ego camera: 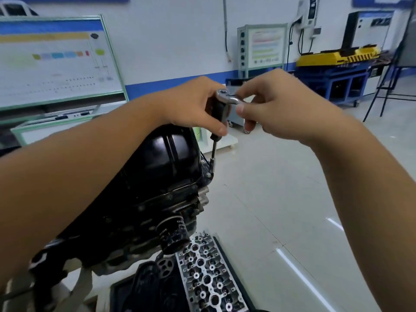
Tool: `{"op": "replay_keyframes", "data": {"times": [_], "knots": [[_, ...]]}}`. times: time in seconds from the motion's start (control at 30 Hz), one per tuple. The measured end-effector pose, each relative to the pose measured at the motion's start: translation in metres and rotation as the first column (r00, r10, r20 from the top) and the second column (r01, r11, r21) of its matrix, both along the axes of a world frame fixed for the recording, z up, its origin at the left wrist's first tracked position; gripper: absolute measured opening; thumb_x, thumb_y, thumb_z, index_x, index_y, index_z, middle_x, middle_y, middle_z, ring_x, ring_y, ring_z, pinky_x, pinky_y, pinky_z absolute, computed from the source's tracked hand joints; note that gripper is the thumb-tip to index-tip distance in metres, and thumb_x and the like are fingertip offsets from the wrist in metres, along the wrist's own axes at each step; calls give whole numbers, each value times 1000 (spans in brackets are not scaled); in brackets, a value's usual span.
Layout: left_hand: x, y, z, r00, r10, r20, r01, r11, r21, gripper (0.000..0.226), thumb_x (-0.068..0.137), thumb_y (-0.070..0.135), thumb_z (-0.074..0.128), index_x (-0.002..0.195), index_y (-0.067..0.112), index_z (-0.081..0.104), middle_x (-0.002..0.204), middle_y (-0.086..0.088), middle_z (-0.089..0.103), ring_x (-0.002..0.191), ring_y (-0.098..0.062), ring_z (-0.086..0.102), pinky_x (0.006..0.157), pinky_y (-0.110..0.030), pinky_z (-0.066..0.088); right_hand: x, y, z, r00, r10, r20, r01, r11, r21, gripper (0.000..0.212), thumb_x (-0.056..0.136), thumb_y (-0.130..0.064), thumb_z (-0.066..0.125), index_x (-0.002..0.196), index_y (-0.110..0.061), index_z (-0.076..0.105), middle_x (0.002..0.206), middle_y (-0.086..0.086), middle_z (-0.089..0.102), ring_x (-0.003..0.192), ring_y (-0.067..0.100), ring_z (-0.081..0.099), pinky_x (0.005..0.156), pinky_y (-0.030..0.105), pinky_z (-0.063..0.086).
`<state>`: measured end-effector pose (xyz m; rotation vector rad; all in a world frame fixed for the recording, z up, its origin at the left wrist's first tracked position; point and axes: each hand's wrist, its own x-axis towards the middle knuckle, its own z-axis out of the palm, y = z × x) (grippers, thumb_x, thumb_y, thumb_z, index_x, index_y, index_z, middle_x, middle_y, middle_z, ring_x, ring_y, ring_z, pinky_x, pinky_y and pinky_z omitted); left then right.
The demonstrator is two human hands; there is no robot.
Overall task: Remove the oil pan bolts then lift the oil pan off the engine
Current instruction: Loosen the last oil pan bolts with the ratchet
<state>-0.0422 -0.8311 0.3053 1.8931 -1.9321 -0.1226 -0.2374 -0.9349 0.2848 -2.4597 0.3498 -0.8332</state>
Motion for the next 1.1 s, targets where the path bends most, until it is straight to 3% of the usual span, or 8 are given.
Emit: {"op": "replay_keyframes", "data": {"times": [0.23, 0.37, 0.47, 0.6, 0.73, 0.9, 0.97, 1.1], "knots": [[32, -17, 10, 984, -178, -18, 179, 973, 145, 29, 74, 37, 91, 92, 20, 75, 86, -5, 76, 85, -26, 74, 84, -55, 58, 11, -3, 8, 994, -16, -105, 7, 997, -83, 20, 103, -22, 61, 91, -18, 76, 68, -1, 73, 44, -1, 52, 41, 13, 39], [35, -22, 11, 972, -217, -90, 229, 961, 158, 29, 76, 35, 91, 97, 23, 75, 94, -5, 77, 90, -29, 75, 87, -51, 59, 13, -3, 14, 992, -35, -125, 25, 996, -82, 25, 103, -21, 60, 83, -20, 75, 68, 1, 73, 42, 1, 50, 41, 14, 38], [44, -22, 8, 961, -230, -154, 252, 957, 142, 29, 79, 18, 89, 101, 9, 74, 96, -16, 75, 89, -39, 74, 85, -58, 59, 19, 0, 15, 986, -66, -154, 54, 995, -85, 23, 104, -22, 58, 89, -15, 75, 68, 3, 73, 42, 2, 51, 41, 15, 40], [44, -20, 10, 957, -236, -169, 263, 952, 156, 28, 81, 11, 86, 102, 1, 71, 96, -12, 77, 89, -32, 76, 85, -60, 59, 31, 6, 23, 970, -135, -203, 103, 982, -160, 22, 105, -31, 56, 118, -20, 71, 76, 3, 74, 48, 10, 59, 45, 24, 52], [48, -14, 9, 956, -248, -155, 269, 954, 133, 34, 78, 16, 86, 103, -1, 71, 95, -13, 77, 91, -34, 76, 89, -59, 58, 40, 17, 30, 980, -132, -148, 81, 947, -310, 34, 105, -40, 56, 114, -12, 75, 73, 7, 68, 43, 1, 55, 36, 13, 38], [49, -7, 12, 939, -275, -204, 299, 950, 93, 38, 76, 22, 87, 102, 1, 69, 95, -16, 76, 89, -42, 75, 87, -67, 55, 39, 19, 43, 977, -151, -152, 91, 936, -340, 33, 103, -39, 59, 106, -11, 76, 69, 9, 69, 56, 36, 67, 43, 43, 55], [49, -6, 11, 935, -277, -220, 304, 948, 95, 37, 76, 17, 87, 103, -1, 68, 93, -18, 76, 88, -43, 74, 87, -67, 55, 39, 20, 44, 972, -162, -169, 94, 932, -351, 35, 103, -39, 60, 104, -8, 75, 70, 11, 70, 60, 41, 68, 47, 49, 57], [48, -4, 11, 946, -276, -171, 298, 946, 124, 39, 77, 11, 84, 105, -9, 67, 93, -20, 75, 89, -40, 75, 88, -68, 54, 46, 21, 40, 967, -183, -180, 108, 926, -361, 32, 103, -36, 61, 99, -7, 75, 73, 13, 69, 50, 29, 62, 37, 28, 51]]}}
